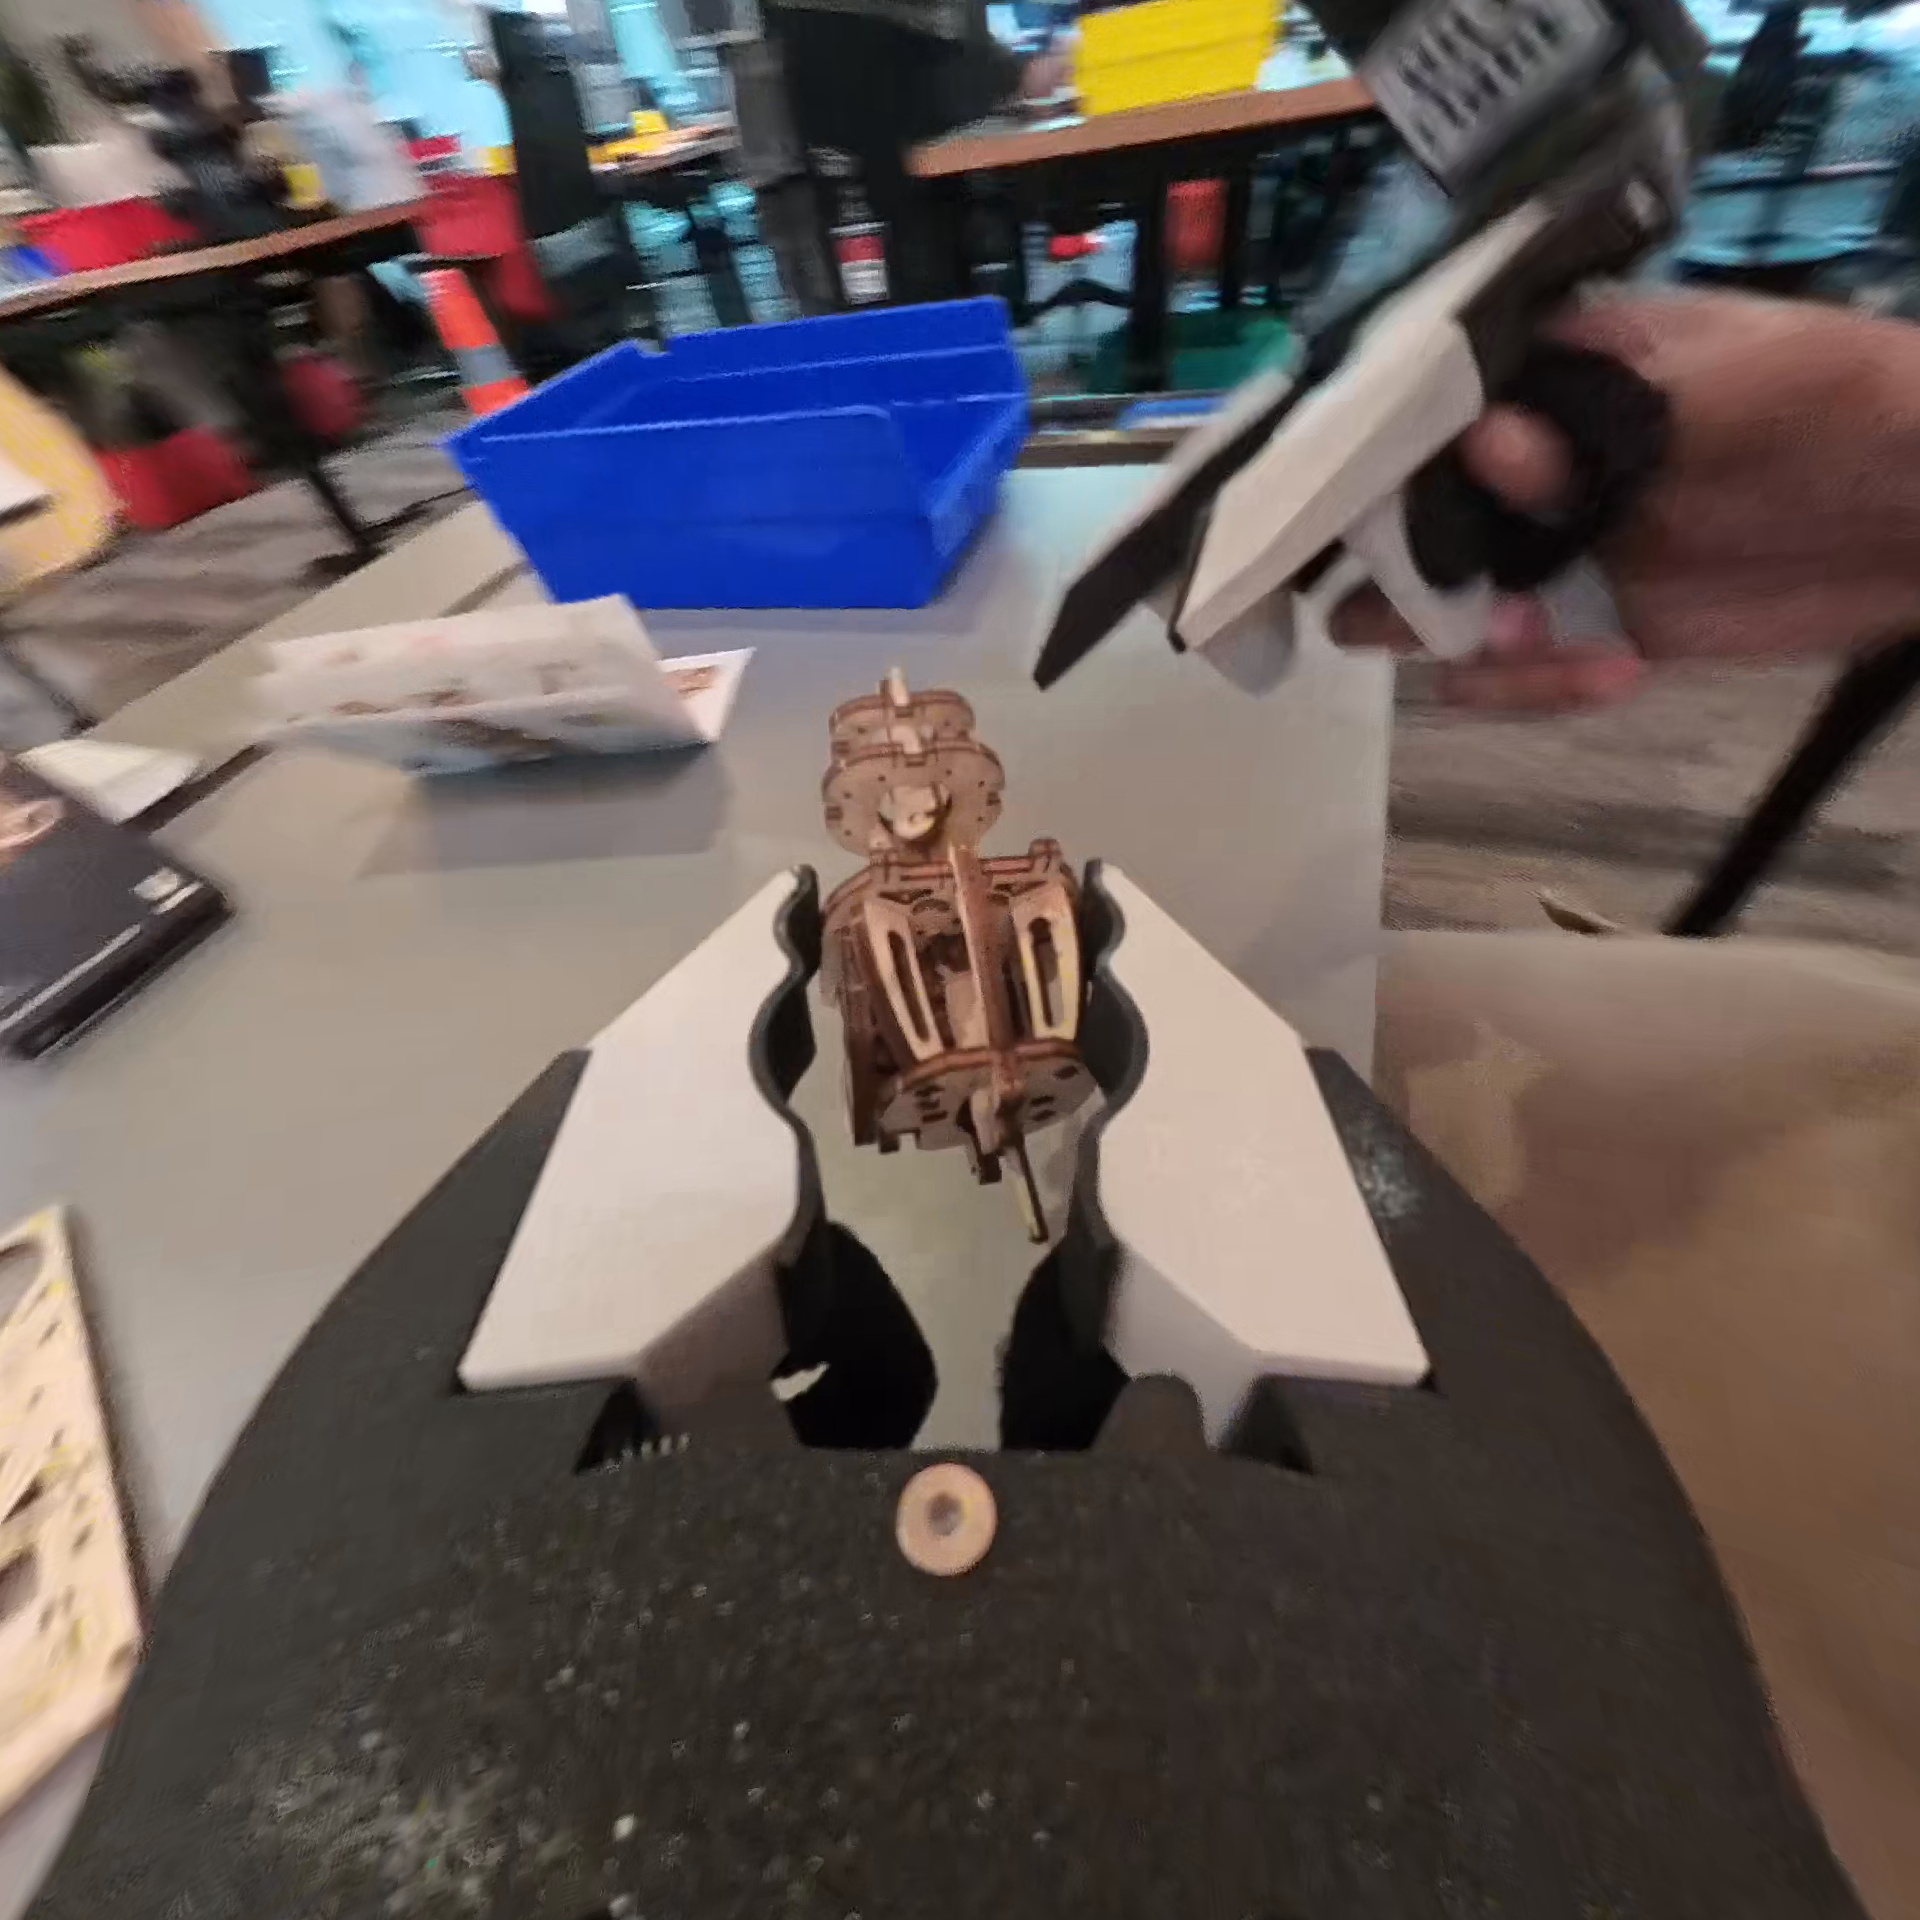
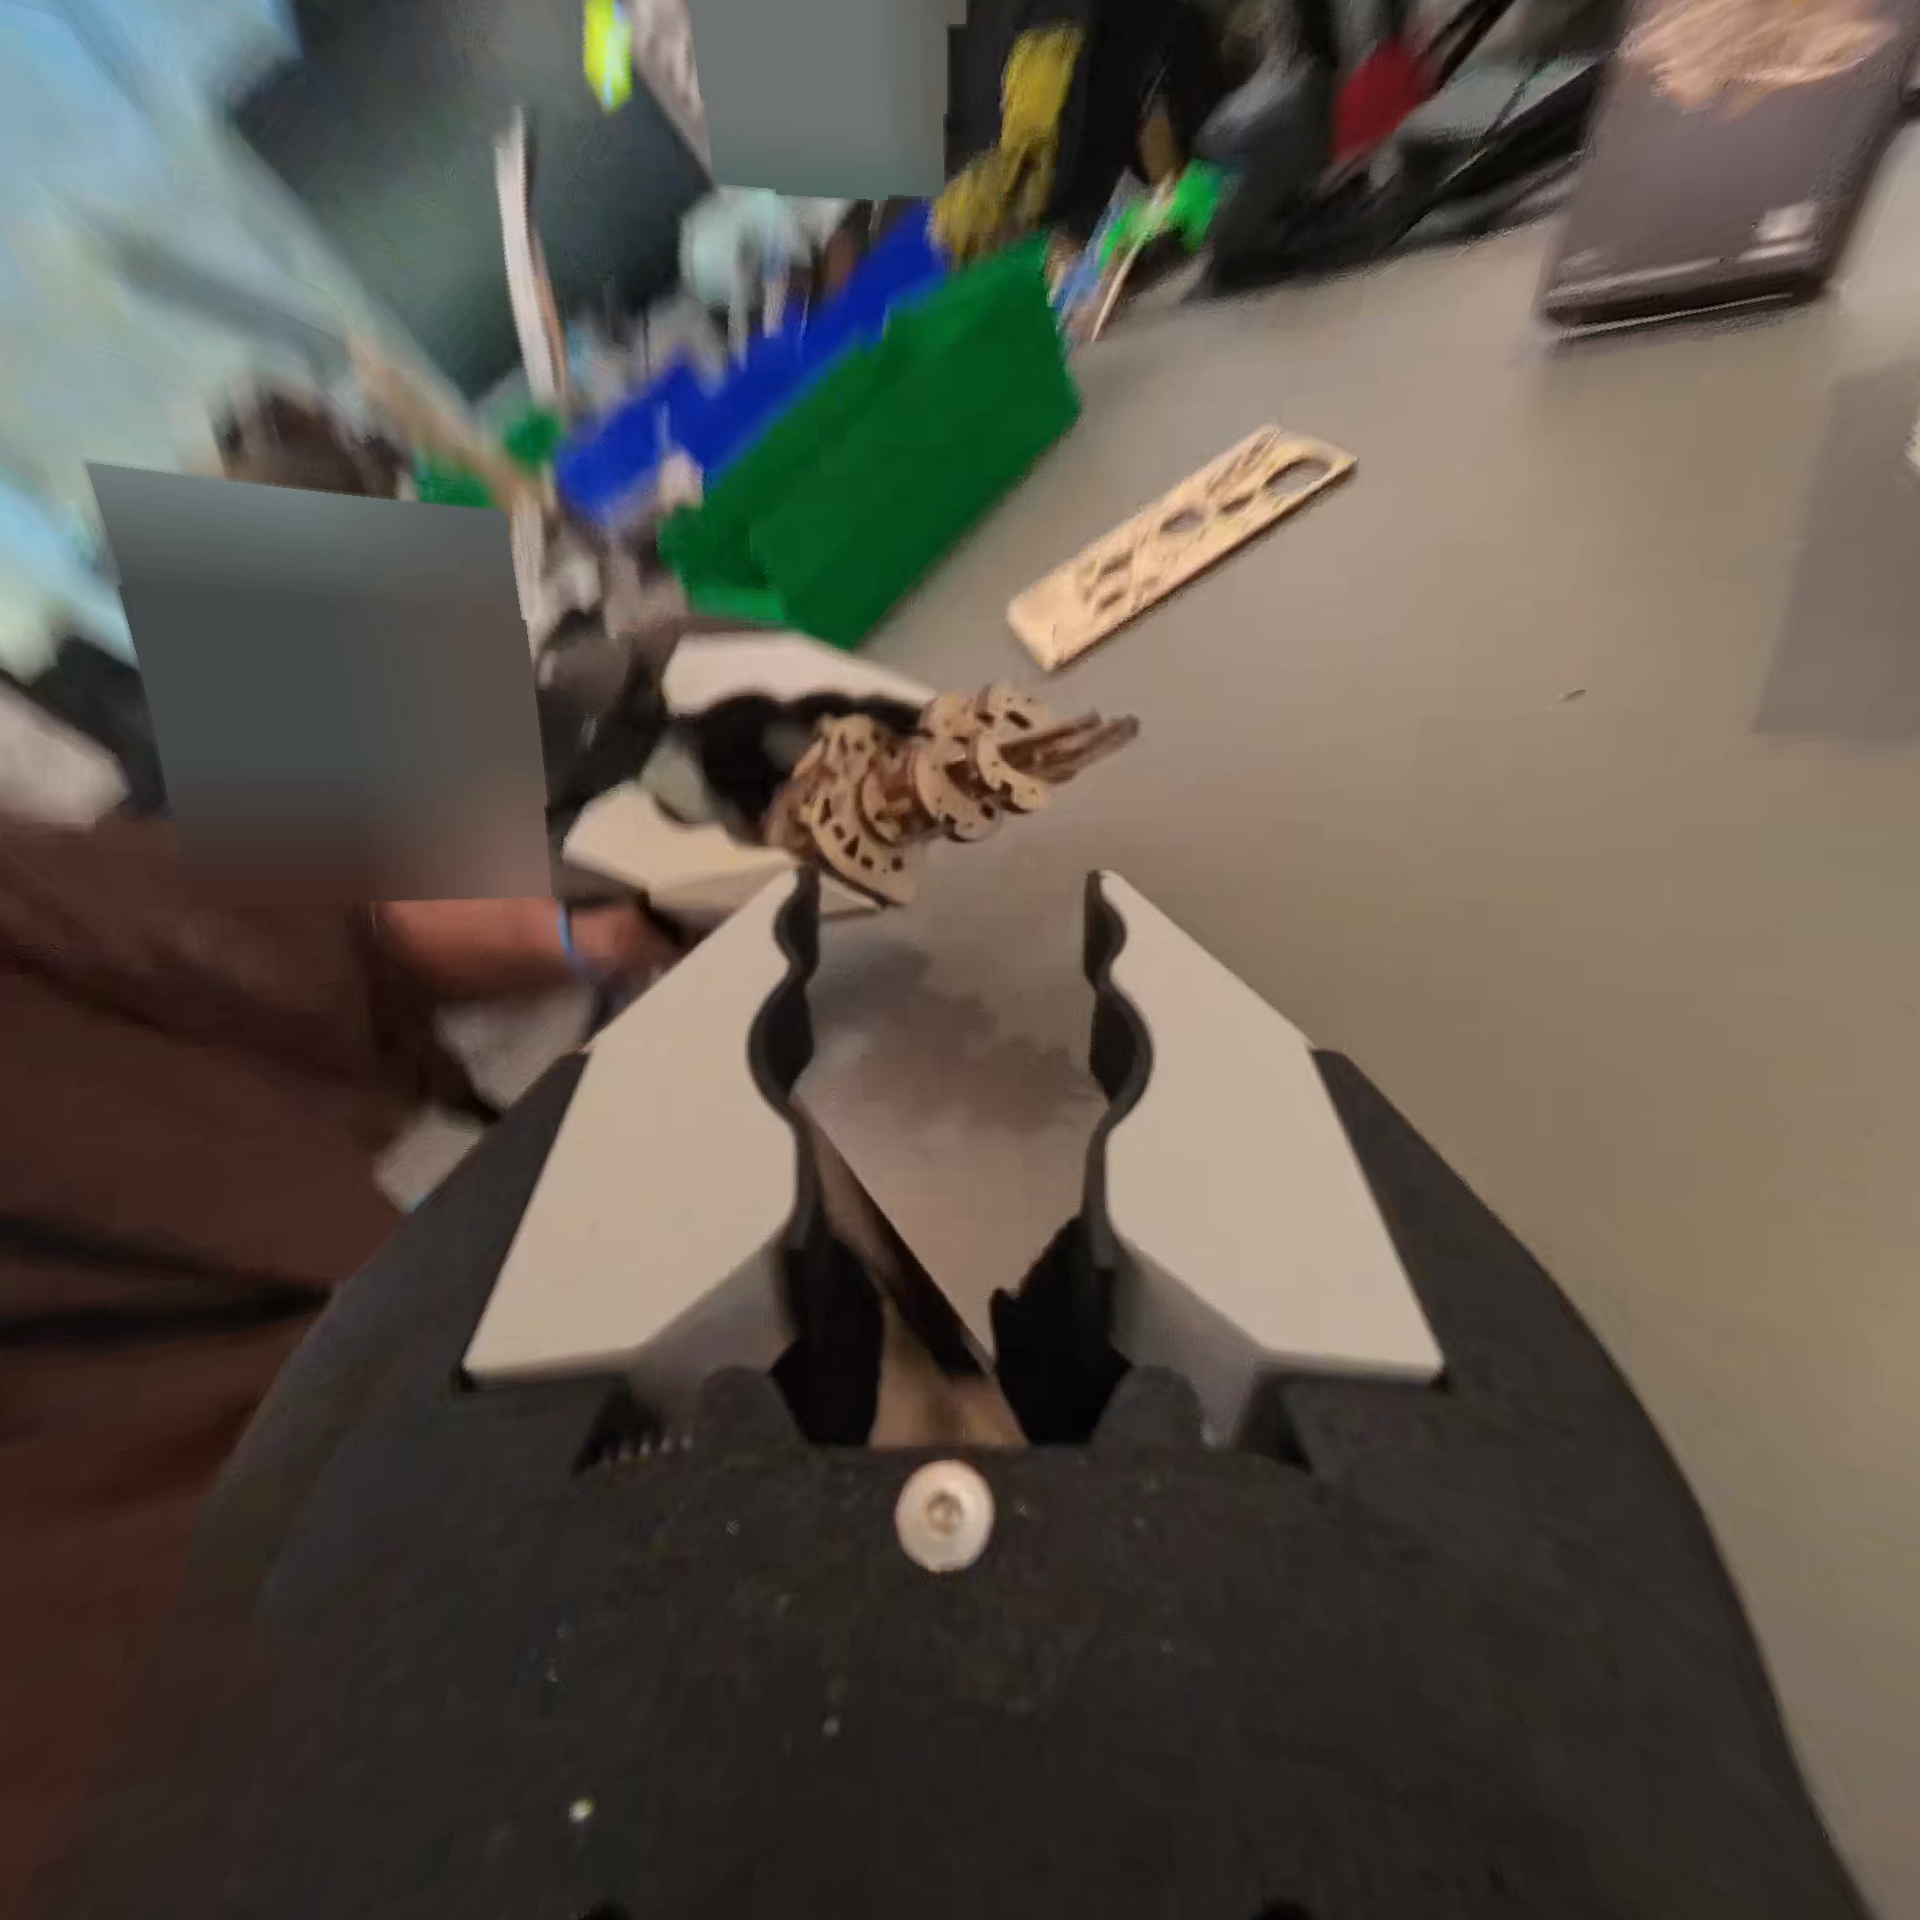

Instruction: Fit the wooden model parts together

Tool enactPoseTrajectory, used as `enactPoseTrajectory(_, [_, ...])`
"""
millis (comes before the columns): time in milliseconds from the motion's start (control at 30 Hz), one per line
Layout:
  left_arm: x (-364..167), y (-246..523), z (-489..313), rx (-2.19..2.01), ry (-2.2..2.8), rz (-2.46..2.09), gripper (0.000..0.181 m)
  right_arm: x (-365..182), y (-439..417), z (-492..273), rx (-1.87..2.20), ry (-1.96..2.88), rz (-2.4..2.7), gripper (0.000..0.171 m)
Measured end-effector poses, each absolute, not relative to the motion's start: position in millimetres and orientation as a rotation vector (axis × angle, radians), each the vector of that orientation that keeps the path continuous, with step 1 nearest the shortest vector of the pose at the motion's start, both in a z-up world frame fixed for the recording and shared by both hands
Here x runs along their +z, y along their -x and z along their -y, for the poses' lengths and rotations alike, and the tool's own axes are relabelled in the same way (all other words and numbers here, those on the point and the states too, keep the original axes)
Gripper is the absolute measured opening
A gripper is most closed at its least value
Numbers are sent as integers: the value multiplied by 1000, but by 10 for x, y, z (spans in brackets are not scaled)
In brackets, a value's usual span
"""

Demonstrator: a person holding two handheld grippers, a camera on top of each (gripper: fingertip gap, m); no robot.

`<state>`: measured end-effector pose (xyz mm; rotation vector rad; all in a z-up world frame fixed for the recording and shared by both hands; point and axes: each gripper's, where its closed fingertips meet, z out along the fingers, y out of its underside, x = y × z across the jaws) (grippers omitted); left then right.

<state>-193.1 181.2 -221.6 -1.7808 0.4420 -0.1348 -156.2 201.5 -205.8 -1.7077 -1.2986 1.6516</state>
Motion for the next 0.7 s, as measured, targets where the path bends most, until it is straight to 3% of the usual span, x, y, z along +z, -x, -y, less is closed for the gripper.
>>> enactPoseTrajectory(100, [-2234,1934,-1727,30,1796,-323,48,-2083,1551,-1879,1940,1800,888,60])
enactPoseTrajectory(200, [-2257,1831,-1643,188,1760,-320,48,-2111,1660,-1478,2316,1898,826,66])
enactPoseTrajectory(500, [-2060,1769,-1521,382,1684,-272,47,-2200,1807,-1038,2538,1974,918,75])
enactPoseTrajectory(633, [-2068,1756,-1548,336,1698,-232,47,-2116,1886,-1039,2619,1897,863,49])
enactPoseTrajectory(700, [-2149,1778,-1574,324,1733,-222,48,-2179,1897,-1073,2560,1933,905,45])
